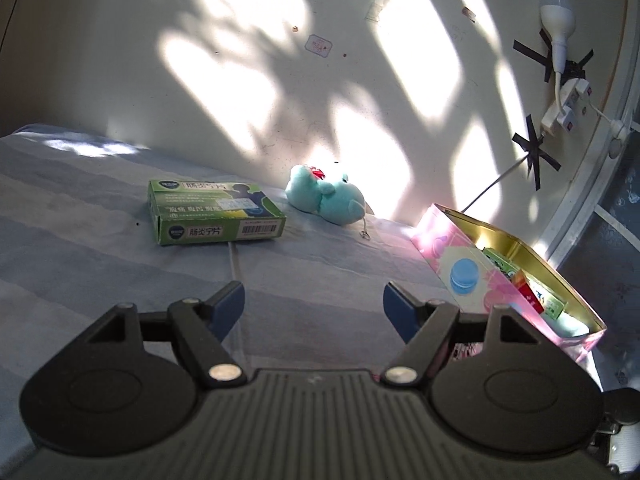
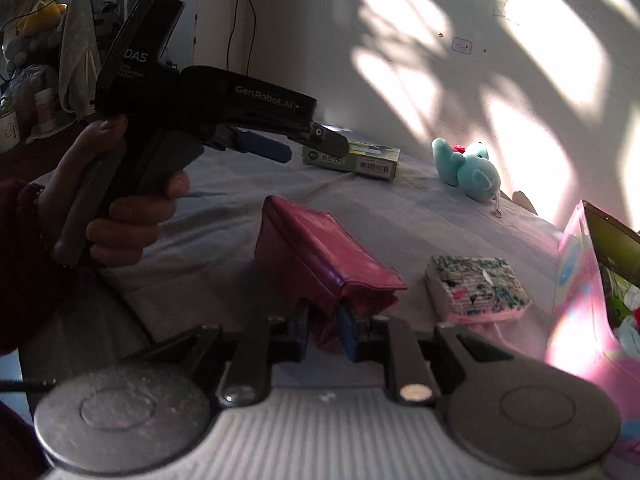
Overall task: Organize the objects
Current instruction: 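Grasp the pink pouch with the right gripper, then lower the pink pouch into the pink tin and release it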
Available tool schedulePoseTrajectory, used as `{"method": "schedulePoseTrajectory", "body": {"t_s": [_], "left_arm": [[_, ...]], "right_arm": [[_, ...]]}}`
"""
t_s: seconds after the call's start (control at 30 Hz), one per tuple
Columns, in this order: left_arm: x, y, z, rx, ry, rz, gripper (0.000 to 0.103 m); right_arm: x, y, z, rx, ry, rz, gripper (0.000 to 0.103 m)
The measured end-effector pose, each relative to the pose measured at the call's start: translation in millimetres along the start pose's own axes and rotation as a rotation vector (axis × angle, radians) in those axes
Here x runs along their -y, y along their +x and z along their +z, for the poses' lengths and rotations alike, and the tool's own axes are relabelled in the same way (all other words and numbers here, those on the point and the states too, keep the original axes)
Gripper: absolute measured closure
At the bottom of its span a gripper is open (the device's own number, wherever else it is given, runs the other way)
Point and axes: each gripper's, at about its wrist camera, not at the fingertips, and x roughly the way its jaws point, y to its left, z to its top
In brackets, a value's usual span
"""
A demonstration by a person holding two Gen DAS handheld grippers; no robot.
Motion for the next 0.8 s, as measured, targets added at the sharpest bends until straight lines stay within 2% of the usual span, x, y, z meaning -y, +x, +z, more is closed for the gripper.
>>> {"method": "schedulePoseTrajectory", "body": {"t_s": [0.1, 0.23, 0.33, 0.4, 0.43, 0.47, 0.5, 0.53, 0.6, 0.67, 0.73, 0.8], "left_arm": [[5.1, -6.8, -8.2, -0.061, 0.01, -0.029, 0.026], [1.6, -18.7, -19.9, -0.136, -0.073, -0.119, 0.027], [3.6, -20.3, -27.7, -0.163, -0.097, -0.132, 0.027], [9.4, -8.6, -34.2, -0.217, -0.105, -0.146, 0.034], [11.3, -4.5, -36.4, -0.231, -0.126, -0.185, 0.038], [15.4, -2.8, -37.5, -0.236, -0.139, -0.196, 0.037], [25.7, -7.9, -33.9, -0.217, -0.099, -0.166, 0.037], [31.8, -12.0, -28.0, -0.201, -0.081, -0.174, 0.037], [41.5, -18.9, -10.9, -0.165, -0.075, -0.229, 0.04], [56.7, -18.6, 6.1, -0.134, -0.059, -0.291, 0.041], [79.7, -9.7, 18.9, -0.117, -0.01, -0.329, 0.041], [114.0, 11.3, 27.7, -0.127, 0.067, -0.355, 0.04]], "right_arm": [[10.8, -12.4, -9.6, 0.011, 0.061, -0.001, 0.08], [21.2, -9.9, -7.4, 0.025, 0.12, 0.046, 0.074], [22.5, -2.3, -7.1, 0.029, 0.129, 0.082, 0.074], [20.0, 4.5, -6.1, 0.026, 0.134, 0.108, 0.074], [17.0, 10.6, -5.0, 0.02, 0.137, 0.125, 0.078], [15.8, 13.9, -3.5, 0.019, 0.145, 0.117, 0.078], [14.7, 13.3, -2.4, 0.023, 0.145, 0.102, 0.078], [15.1, 8.1, -2.0, 0.044, 0.148, 0.095, 0.078], [18.7, -12.6, -0.5, 0.126, 0.132, 0.058, 0.078], [25.1, -35.4, 3.1, 0.204, 0.095, -0.017, 0.078], [38.9, -52.6, 5.3, 0.246, 0.096, -0.094, 0.078], [56.7, -63.4, 2.7, 0.25, 0.127, -0.153, 0.079]]}}
